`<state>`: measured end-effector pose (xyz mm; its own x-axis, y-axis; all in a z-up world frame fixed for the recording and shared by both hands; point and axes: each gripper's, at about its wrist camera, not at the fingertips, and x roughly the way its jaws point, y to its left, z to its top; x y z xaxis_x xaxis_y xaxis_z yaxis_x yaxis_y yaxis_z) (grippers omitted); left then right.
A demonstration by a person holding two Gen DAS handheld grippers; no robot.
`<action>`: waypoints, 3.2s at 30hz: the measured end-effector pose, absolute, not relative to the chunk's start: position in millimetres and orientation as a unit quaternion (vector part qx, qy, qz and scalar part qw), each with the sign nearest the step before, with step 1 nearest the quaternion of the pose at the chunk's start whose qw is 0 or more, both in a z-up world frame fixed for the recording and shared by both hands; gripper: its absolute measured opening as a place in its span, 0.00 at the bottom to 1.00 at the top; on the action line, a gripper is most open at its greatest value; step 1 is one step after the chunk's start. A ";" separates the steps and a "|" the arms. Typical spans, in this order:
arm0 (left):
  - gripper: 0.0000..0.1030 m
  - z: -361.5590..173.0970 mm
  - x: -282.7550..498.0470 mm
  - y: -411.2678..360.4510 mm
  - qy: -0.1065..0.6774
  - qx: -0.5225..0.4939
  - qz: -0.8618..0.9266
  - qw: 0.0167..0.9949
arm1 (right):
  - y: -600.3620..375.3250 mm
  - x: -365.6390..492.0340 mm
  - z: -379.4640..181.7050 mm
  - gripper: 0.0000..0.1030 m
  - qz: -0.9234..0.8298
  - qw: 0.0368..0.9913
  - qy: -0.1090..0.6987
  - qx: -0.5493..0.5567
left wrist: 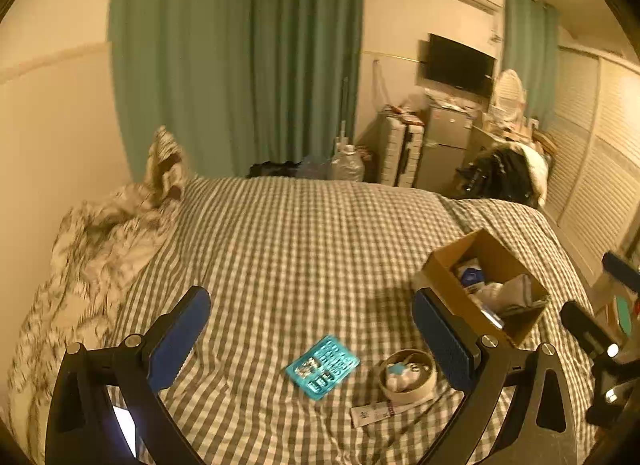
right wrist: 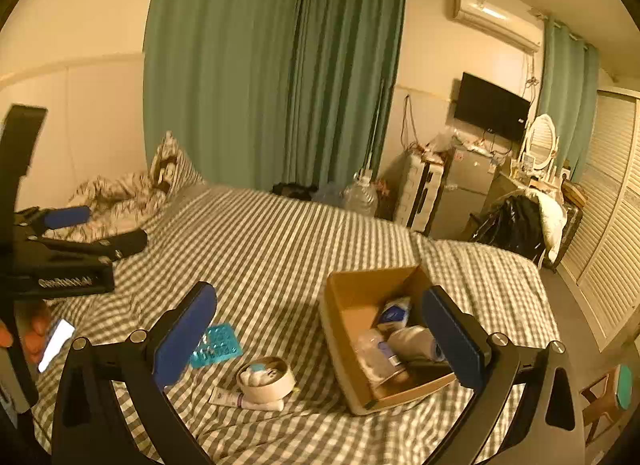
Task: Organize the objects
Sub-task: 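Move both tools back to the remaining items on the bed, then grasp the beige tape roll by its rim with the right tool, then grasp the teal blister pack with the left tool, then carry blister pack and tape roll into the box and open both tools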
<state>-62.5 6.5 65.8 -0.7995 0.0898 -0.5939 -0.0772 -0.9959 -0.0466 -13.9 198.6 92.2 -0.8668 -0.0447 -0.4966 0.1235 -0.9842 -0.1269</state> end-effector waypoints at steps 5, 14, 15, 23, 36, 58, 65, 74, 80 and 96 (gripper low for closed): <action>1.00 37.8 -67.7 -1.6 0.006 -0.327 0.945 0.022 | 181.5 -37.4 56.0 1.00 -0.951 0.061 0.075 0.293; 1.00 -52.4 -85.4 -9.3 0.019 -0.395 0.919 0.001 | 175.3 -81.6 -33.1 1.00 -0.919 0.060 0.074 0.382; 1.00 -63.3 -88.1 -9.7 0.020 -0.405 0.914 -0.002 | 174.6 -85.2 -42.1 1.00 -0.915 0.061 0.073 0.391; 1.00 -129.0 -107.6 -0.2 0.044 -0.470 0.881 -0.006 | 160.8 -116.7 -118.6 0.99 -0.869 0.058 0.099 0.482; 1.00 -164.7 -130.2 -2.8 0.034 -0.522 0.853 0.004 | 154.2 -145.8 -159.9 0.79 -0.824 0.050 0.107 0.554; 1.00 -195.0 -176.0 45.5 0.090 -0.514 0.844 0.127 | 187.8 -128.2 -103.9 0.78 -0.891 0.048 0.014 0.450; 0.82 -196.2 -175.2 49.7 0.088 -0.510 0.843 0.148 | 185.3 -128.1 -108.6 0.78 -0.887 0.048 0.020 0.459; 0.69 -155.9 -140.8 50.1 0.104 -0.491 0.854 0.136 | 186.3 -118.5 -103.7 0.78 -0.891 0.048 0.011 0.451; 0.69 -105.7 -98.8 41.3 0.102 -0.459 0.876 0.110 | 186.6 -96.1 -81.2 0.78 -0.902 0.045 0.002 0.429; 0.69 41.4 -57.4 87.8 0.085 -0.331 0.930 0.131 | 229.4 -23.2 51.3 0.78 -0.955 0.015 0.008 0.297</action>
<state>-57.4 87.8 41.4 -0.7462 0.1863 -0.6392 -0.2996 -0.9513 0.0725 -23.2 229.4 51.3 -0.8227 -0.0243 -0.5679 0.0342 -0.9994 -0.0068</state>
